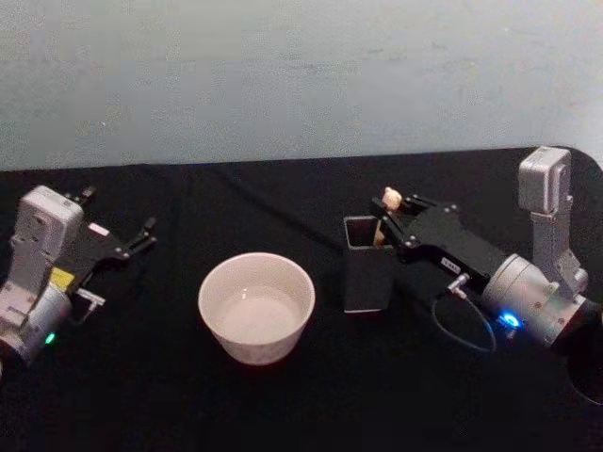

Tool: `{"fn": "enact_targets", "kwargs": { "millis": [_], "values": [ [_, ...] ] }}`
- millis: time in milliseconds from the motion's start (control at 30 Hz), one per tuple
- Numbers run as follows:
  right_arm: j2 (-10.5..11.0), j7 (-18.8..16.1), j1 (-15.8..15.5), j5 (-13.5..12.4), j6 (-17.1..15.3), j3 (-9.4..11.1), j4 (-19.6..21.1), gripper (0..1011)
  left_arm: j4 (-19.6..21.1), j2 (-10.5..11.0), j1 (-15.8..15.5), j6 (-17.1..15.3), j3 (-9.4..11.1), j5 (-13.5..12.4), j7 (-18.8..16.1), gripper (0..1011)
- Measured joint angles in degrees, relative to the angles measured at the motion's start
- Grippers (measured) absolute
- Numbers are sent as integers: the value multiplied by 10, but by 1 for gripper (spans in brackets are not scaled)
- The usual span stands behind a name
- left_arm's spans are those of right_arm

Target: Pick up the stirring spoon with one hand, stir inside the cup, then place it back in its original position.

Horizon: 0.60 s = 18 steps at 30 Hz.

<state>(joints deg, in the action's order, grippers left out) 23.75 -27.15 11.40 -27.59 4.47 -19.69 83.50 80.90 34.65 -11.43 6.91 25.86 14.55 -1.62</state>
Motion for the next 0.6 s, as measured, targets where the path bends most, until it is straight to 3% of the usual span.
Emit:
{"fn": "enact_targets", "kwargs": {
  "millis": [600],
  "values": [
    [-3, 9, -2, 16, -6, -1, -7, 212, 0, 0, 0, 0, 0, 0, 0, 1001]
  ]
}}
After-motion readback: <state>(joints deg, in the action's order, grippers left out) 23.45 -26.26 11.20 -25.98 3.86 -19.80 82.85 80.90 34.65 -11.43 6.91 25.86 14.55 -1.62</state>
